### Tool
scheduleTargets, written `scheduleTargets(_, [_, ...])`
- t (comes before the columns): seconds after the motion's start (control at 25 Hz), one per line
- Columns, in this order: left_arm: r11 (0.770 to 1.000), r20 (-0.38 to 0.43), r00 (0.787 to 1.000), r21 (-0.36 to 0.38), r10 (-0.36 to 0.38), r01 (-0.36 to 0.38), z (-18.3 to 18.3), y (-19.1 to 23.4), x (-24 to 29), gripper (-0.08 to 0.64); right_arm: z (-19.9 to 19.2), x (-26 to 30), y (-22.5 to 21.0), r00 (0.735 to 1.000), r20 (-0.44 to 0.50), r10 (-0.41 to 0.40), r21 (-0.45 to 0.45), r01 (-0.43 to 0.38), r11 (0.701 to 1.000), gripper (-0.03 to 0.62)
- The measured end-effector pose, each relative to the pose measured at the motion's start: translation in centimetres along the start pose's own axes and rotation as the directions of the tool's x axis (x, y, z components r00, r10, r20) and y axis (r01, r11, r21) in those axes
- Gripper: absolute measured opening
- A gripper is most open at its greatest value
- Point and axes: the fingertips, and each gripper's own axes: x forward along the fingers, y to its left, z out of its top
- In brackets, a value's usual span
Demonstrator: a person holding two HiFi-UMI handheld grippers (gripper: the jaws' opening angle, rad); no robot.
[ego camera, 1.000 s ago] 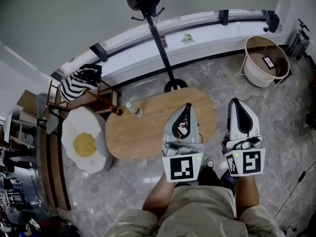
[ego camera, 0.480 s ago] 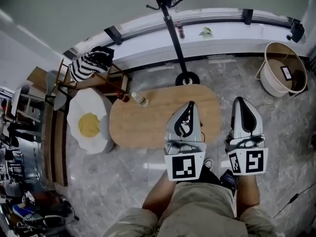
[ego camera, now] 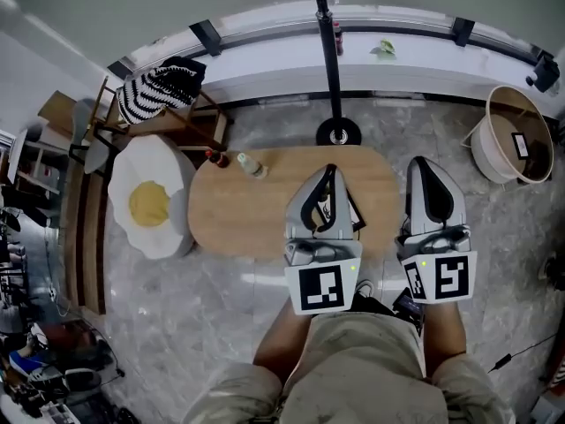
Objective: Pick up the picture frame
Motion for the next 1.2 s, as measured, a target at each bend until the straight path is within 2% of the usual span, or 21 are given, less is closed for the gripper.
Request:
scheduleTargets(0.28, [0.998,0.011,0.999,-0.042,0.046,-0.046,-1.1,6.3,3.1,0.005,-1.2,6.9,3.6,0.997,-0.021,0.07,-0.071,-0.071,0.995,0.002])
scheduleTargets(0.48, [0.997,-0.006,0.998,-0.055,0.062,-0.063,-1.9,8.5,5.0,0.005,-2.4,9.8,4.2,0.994,-0.052,0.092,-0.073,-0.096,0.993,0.002])
scheduleTargets(0.8, [0.99,-0.069,0.989,-0.03,0.132,-0.134,-4.4,9.5,7.7,0.005,-5.4,13.0,2.9,0.987,-0.074,0.146,-0.015,-0.147,0.989,0.002])
scheduleTargets(1.0, [0.979,-0.08,0.976,0.04,0.204,-0.202,-5.3,9.3,9.7,0.005,-7.2,15.0,1.3,0.971,-0.089,0.22,0.046,-0.217,0.975,0.002])
scheduleTargets(1.2, [0.964,-0.131,0.955,0.039,0.265,-0.262,-7.3,9.1,10.1,0.005,-9.1,15.9,0.6,0.956,-0.117,0.27,0.1,-0.26,0.961,0.002])
